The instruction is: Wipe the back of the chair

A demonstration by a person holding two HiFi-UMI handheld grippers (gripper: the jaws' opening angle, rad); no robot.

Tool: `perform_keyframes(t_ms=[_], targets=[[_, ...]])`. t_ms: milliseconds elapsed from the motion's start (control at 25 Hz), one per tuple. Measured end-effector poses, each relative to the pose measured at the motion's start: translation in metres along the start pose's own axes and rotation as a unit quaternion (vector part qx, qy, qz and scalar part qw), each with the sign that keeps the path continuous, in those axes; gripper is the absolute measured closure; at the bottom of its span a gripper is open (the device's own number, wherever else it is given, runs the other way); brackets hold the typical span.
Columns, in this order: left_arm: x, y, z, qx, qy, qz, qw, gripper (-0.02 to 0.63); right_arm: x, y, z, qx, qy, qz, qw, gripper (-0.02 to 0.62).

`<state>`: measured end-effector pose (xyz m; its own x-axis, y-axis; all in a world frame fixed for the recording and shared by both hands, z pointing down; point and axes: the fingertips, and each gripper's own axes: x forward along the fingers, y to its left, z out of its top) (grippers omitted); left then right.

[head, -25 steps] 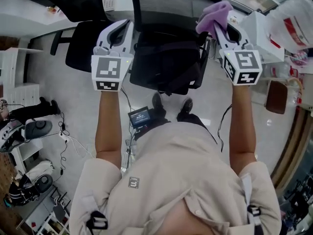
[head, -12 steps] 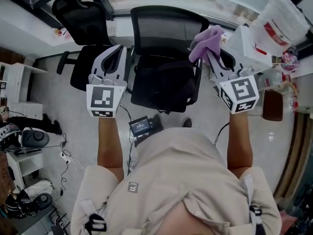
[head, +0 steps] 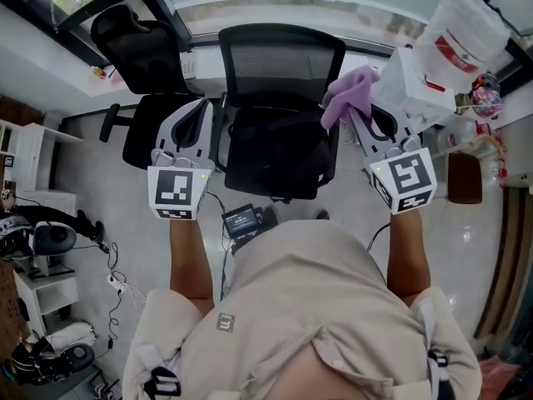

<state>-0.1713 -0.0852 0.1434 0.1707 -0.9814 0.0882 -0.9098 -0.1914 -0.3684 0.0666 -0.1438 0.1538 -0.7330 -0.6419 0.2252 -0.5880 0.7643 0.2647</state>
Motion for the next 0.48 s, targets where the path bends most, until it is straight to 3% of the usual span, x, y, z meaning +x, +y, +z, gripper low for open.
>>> perform_keyframes(t_ms=[480], targets=[[-0.0068, -0.0069, -0.0007, -0.004, -0.007, -0.009, 0.9999, 0.597, -0.0089, 0.0053, -0.0015, 0.005, 0.004, -0.007, 1.000, 0.554]])
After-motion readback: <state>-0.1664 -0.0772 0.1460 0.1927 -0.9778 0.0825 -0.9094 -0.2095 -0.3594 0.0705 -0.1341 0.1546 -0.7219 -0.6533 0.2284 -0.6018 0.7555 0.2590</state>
